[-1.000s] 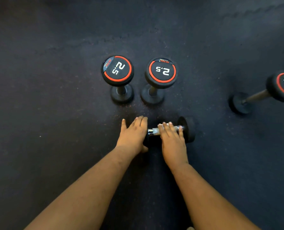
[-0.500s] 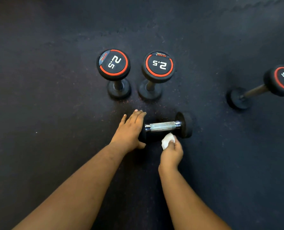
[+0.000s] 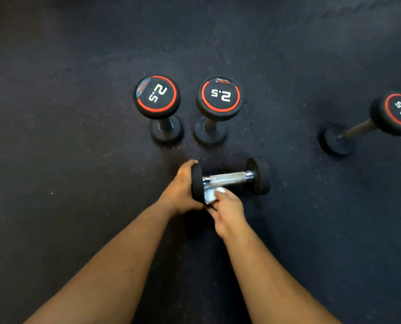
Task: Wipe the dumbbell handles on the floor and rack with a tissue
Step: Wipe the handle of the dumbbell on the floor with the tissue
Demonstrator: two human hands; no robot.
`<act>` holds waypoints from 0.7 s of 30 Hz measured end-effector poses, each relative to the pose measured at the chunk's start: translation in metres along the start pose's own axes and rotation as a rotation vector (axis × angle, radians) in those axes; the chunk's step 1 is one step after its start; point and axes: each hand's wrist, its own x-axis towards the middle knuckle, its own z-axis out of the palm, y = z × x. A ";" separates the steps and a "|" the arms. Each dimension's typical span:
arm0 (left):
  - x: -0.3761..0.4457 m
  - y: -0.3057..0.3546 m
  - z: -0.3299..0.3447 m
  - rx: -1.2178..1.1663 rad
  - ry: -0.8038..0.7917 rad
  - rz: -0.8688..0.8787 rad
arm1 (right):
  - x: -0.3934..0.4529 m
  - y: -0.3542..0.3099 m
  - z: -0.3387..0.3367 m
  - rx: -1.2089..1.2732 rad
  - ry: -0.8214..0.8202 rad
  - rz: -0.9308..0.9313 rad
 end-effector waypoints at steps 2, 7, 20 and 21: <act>-0.006 0.007 -0.006 0.029 0.017 0.040 | -0.004 -0.007 -0.017 -0.269 0.000 0.016; -0.028 0.060 -0.025 0.123 0.132 0.124 | -0.028 -0.047 -0.052 -0.831 -0.072 0.035; -0.060 0.159 -0.063 0.799 -0.016 -0.253 | -0.118 -0.144 -0.075 -0.975 -0.190 -0.262; -0.062 0.168 -0.061 0.806 -0.034 -0.275 | -0.123 -0.150 -0.084 -0.925 -0.172 -0.258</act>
